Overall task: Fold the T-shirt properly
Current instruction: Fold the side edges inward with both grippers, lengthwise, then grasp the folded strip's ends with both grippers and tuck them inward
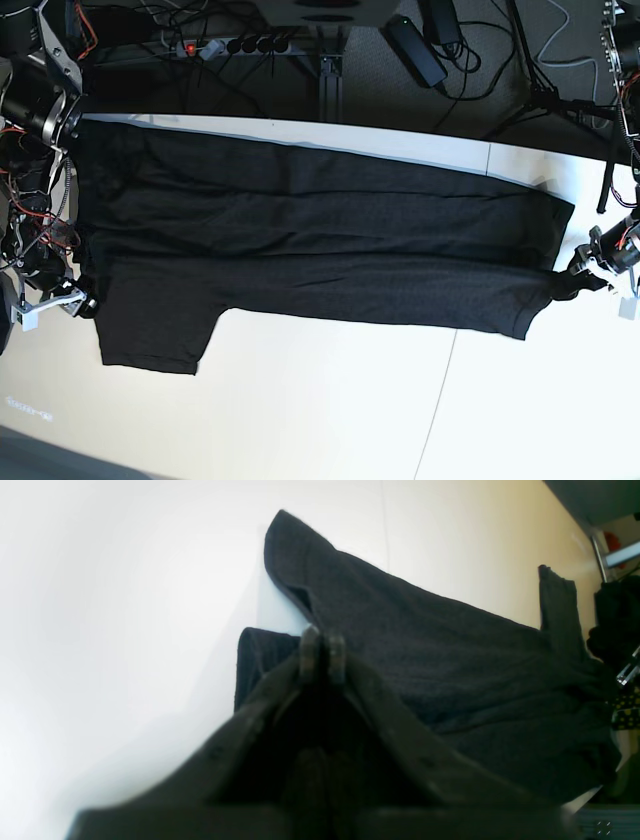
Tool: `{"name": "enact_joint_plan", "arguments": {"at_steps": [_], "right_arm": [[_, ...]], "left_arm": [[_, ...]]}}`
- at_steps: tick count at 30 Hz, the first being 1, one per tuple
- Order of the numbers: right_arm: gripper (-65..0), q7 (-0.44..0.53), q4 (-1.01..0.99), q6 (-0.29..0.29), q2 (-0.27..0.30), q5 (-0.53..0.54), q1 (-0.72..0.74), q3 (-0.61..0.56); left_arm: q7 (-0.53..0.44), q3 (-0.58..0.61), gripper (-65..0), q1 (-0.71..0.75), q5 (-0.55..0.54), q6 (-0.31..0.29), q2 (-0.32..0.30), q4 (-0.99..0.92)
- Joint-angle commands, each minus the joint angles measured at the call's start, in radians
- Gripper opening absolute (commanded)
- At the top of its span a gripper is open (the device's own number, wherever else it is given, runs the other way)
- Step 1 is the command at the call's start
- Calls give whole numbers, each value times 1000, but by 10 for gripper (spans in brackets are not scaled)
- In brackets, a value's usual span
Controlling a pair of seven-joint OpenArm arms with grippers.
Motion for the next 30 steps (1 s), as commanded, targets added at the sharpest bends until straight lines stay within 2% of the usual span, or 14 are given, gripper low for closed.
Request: {"name": "enact_joint_plan", "arguments": {"at_steps": [1,14,18,22,24,27,30], "right_arm": [[-277,-20,-6,43,11,-8,10,2],[-277,-18,-8,54,-105,-8,18,2],[-277,-19,-8,61,-125,-24,18,-6],[-280,-19,-8,62,-128,-23,18,-66],[-332,-19,-8,61,-127,-24,18,-100],[-513,-18,-7,61,-127,-28,18,-132],[-650,-18,3,61,-127,-31,17,-134]], "left_arm": [[-17,-8,-650,-21,-21,-23,-21,26],[-11,-8,-650,-21,-21,-23,-20,53],[-2,-8,-650,-21,-21,-23,-20,53],[2,-8,-650,-21,-21,-23,-21,53],[2,-8,-650,-21,-21,-23,-21,53],[2,-8,-650,-21,-21,-23,-20,53],[1,-8,-650,-21,-22,-23,-20,53]]}}
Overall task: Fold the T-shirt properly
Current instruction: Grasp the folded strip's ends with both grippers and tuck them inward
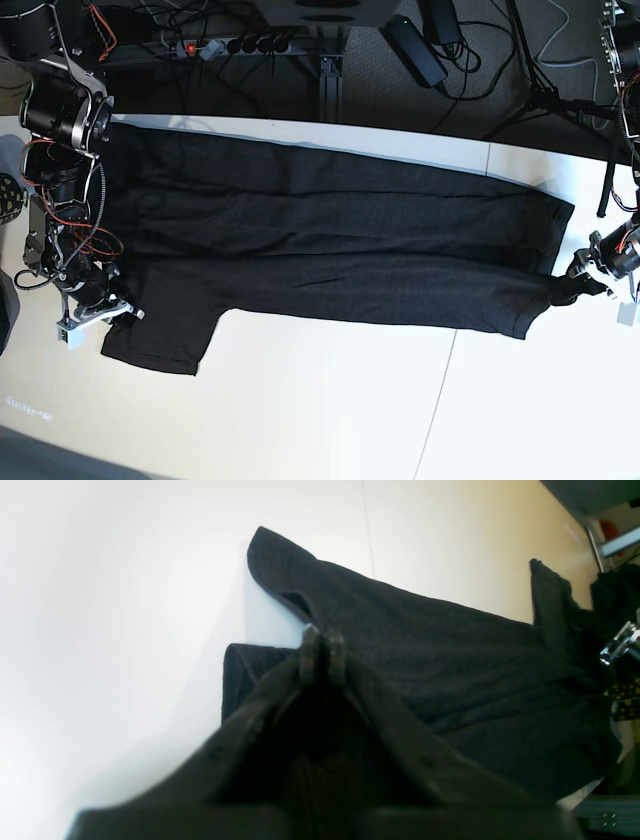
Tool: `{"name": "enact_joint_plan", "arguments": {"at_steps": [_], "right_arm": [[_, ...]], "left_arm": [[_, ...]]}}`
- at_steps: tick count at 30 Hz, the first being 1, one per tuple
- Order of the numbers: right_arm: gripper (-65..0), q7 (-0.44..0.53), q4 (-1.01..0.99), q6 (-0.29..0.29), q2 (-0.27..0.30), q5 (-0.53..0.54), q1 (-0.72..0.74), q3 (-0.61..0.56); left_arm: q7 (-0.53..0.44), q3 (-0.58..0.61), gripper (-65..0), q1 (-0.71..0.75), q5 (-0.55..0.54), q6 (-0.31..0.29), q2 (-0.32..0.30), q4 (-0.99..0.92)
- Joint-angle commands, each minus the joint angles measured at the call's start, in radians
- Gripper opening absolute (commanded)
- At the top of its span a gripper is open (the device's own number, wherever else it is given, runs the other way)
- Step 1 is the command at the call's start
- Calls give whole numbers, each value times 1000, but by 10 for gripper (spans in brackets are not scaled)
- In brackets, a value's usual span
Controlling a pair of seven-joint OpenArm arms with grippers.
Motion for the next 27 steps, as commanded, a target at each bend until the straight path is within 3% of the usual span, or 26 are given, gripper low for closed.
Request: {"name": "enact_joint_plan", "arguments": {"at_steps": [1,6,12,17,27], "right_arm": [[-650,-63,12,56,2,-43,2,-6],[-650,-68,118,56,6,-60,2,-6],[-650,-173,315,58,11,11,-35,-6],[-650,-175,561,64,26,74,-166,-6],[-650,-226,1062,63,31,145,-470,14]], "left_arm": [[-14,-8,-650,-21,-22,-23,-20,18],[-8,-8,-650,-21,-30,-23,-23,18],[40,-31,-650,-16,-134,-23,-56,18],[150,-47,-650,0,-181,-23,-56,18],[154,-47,-650,76,-185,-23,-56,18]]}}
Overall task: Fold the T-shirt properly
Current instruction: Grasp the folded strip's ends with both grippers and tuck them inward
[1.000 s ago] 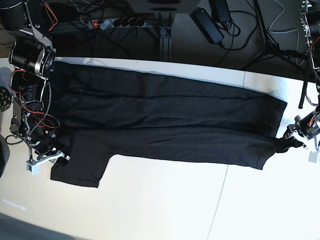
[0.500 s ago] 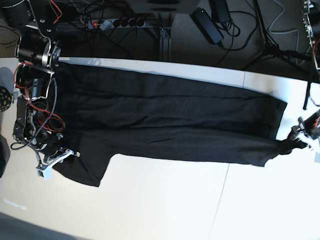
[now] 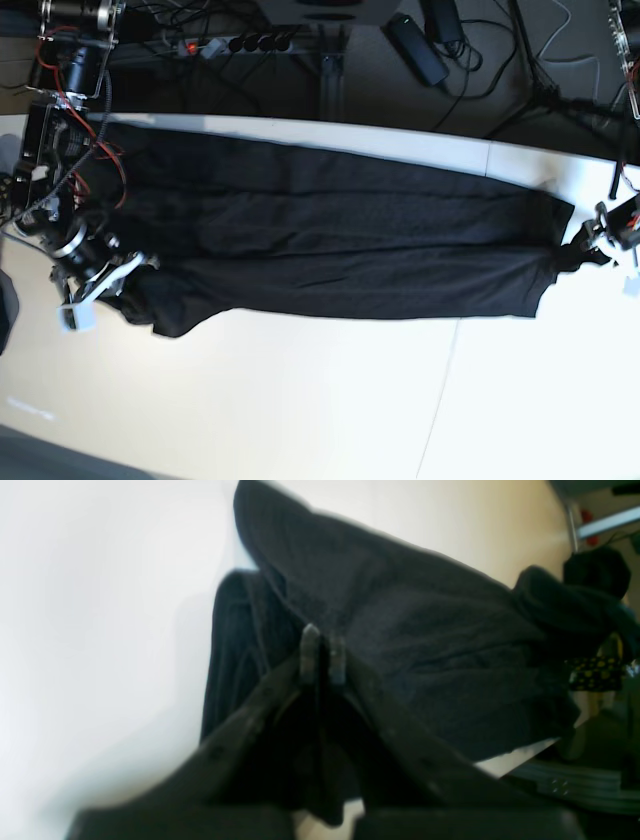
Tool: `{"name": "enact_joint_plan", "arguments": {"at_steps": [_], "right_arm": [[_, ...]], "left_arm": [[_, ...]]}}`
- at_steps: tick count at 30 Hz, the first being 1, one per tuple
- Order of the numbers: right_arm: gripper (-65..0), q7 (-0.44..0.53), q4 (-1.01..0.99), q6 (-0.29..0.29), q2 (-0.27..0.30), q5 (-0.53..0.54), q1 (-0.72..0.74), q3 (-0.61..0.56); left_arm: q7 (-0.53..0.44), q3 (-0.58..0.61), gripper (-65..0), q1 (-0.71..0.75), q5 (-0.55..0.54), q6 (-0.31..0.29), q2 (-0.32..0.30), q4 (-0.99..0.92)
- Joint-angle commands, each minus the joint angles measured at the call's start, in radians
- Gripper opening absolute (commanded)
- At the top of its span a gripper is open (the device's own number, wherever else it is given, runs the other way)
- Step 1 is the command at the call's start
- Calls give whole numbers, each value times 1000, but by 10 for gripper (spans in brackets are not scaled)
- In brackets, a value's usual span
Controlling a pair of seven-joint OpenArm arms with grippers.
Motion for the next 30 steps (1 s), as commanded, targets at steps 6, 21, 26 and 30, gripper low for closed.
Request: {"name": "enact_joint_plan", "arguments": {"at_steps": [6,21,26,30], "right_arm": [[-650,15,195,57,17,29,-133,29],[-650,4,439,56,11,30,-380,84],[-650,-19,443,56,11,38,-400,84],[-650,-29,443,56,9,48,-446,84]], "left_arm": [[-17,-8,-650,-12,-25,-23,-24,14],[68,-8,-611,-12,-131,-23,-25,14],[98,-8,-509,-11,-159,-23,-34,16],[99,-8,-434,-12,-163,-23,-53,16]]}}
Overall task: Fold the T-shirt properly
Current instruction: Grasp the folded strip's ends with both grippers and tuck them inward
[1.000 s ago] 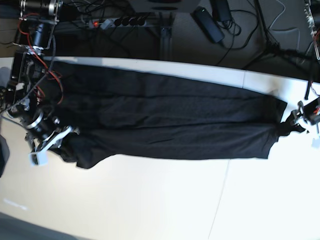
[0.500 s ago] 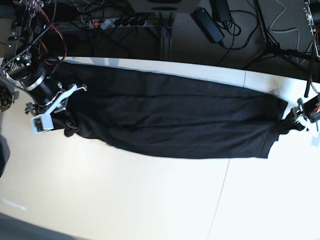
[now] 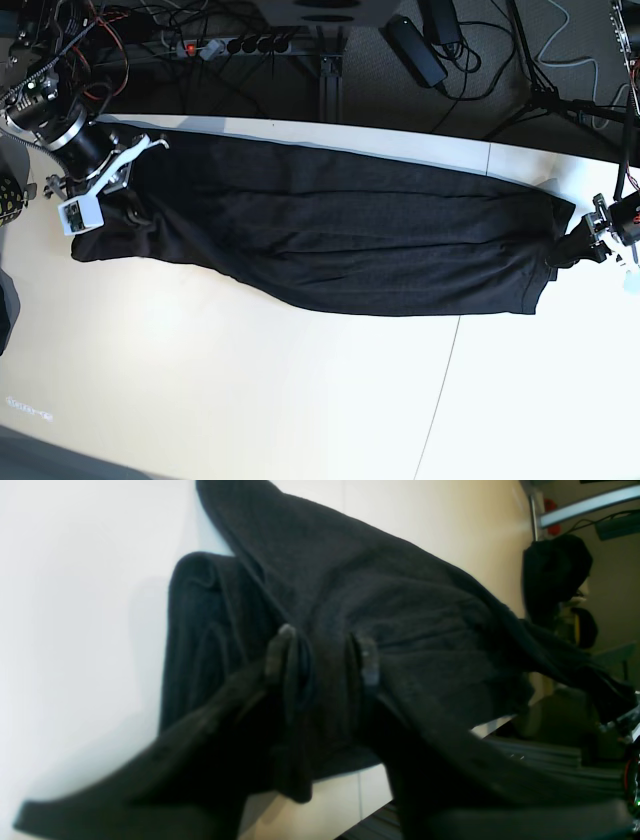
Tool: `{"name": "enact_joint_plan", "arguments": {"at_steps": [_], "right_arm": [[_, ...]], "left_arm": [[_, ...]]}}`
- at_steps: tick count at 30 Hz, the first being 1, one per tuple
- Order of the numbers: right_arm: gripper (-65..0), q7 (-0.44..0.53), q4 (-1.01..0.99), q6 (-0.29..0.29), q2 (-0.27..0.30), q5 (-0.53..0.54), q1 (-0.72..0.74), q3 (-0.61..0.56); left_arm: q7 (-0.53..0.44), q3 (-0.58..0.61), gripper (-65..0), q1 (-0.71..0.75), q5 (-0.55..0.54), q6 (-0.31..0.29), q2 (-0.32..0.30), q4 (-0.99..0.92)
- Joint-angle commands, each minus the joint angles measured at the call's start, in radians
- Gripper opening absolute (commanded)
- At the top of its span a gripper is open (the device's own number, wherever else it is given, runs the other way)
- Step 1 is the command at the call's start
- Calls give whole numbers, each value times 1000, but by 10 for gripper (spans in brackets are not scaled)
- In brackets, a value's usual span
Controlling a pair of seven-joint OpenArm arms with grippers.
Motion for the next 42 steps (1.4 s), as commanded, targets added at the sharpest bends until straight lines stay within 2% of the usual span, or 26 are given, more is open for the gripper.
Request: {"name": "enact_joint_plan", "arguments": {"at_steps": [1,4,7,8,11,12,14,19,21,25,26,27,29,38,42], "right_arm": [[-650,20,18,56,8,16,-7,7],[-650,18,18,56,-7,16,-37,6],[-650,-4,18,56,-27,17,-57,6],[-604,-15,18,56,-35,17,-61,6],[-394,-36,18,56,-58,17,-61,6],[-352,-35,18,56,-63,20,-61,6],[-329,-31,19,54,-71,41,-59,7],[-329,-24,65,54,-92,55,-28,6],[-329,-21,93,54,-103,53,-4,7],[-337,0,91,53,-108,29,36,6],[-371,6,85,53,-108,18,45,6],[-444,11,77,53,-108,11,54,6],[-650,19,52,53,-108,11,63,6],[-650,91,-126,53,-108,-21,64,6],[-650,92,-151,53,-107,-21,64,6]], "left_arm": [[-12,-8,-409,-17,-34,-23,-35,15],[-12,-8,-343,-16,-39,-23,-43,15],[-16,-8,-331,-16,-39,-23,-43,15],[-19,-8,-331,-16,-39,-23,-43,15],[-47,-8,-331,-17,-16,-23,-43,15],[-58,-8,-331,-17,3,-23,-43,15],[-74,-8,-331,-17,27,-23,-43,15],[-106,-9,-330,-17,71,-23,-51,15],[-140,-9,-304,-17,105,-23,-64,15],[-212,-9,-282,-17,220,-23,-72,14],[-230,-9,-282,-17,245,-23,-70,14],[-245,-9,-282,-17,251,-23,-70,14],[-260,-9,-282,-17,249,-23,-70,14],[-248,-9,-282,-17,251,-23,-14,10],[-248,-9,-282,-17,306,-23,17,10]]}}
